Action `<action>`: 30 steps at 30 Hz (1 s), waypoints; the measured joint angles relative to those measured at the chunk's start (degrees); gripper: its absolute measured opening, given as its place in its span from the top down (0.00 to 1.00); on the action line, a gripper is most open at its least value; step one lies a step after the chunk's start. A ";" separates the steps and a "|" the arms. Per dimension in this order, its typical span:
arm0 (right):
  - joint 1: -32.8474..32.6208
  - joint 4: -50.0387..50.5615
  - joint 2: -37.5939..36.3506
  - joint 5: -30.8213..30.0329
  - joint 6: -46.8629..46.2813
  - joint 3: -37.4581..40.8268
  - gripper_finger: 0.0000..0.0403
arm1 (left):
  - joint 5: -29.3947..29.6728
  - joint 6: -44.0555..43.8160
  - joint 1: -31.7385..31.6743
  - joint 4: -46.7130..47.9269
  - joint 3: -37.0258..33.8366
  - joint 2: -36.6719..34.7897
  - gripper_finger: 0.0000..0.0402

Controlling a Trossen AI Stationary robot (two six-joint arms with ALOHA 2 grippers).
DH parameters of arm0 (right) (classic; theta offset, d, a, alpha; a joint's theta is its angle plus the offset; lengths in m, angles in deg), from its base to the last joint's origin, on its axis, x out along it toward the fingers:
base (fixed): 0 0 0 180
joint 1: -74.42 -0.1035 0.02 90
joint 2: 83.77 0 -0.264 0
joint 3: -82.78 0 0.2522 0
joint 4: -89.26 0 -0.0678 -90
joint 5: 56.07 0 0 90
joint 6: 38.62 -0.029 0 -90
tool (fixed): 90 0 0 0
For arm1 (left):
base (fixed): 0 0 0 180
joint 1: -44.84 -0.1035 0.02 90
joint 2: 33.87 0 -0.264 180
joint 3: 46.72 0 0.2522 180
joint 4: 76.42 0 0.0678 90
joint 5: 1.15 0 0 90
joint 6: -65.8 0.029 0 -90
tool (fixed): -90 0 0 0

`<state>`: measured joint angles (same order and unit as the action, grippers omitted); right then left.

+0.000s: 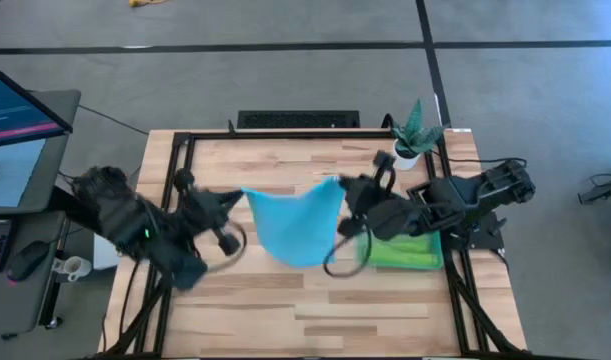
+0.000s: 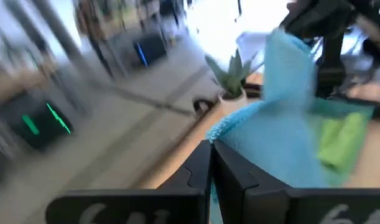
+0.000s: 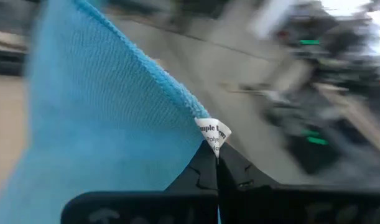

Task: Roll microfiber towels into tight, uniform cylinder then place into a basket
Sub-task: Fold the blue towel

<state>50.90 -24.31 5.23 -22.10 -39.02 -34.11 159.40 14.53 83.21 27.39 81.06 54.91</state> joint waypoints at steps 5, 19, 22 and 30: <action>2.87 -1.13 0.04 2.29 3.45 0.00 0.97 | -13.15 -5.13 -5.82 0.00 0.00 -3.29 1.00; 12.12 -1.39 0.39 3.29 6.02 0.02 0.99 | -12.73 21.89 -20.62 -0.03 0.00 -4.49 1.00; 13.52 -1.39 0.39 3.30 6.02 0.02 0.99 | -12.84 25.29 -23.15 -0.03 0.00 -4.49 1.00; 11.14 -0.94 0.39 8.54 6.31 0.02 0.99 | -19.70 26.03 -24.42 -0.03 0.00 -4.49 1.00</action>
<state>62.04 -25.25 5.62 -13.56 -32.71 -34.09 139.70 40.56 58.80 27.36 81.06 50.43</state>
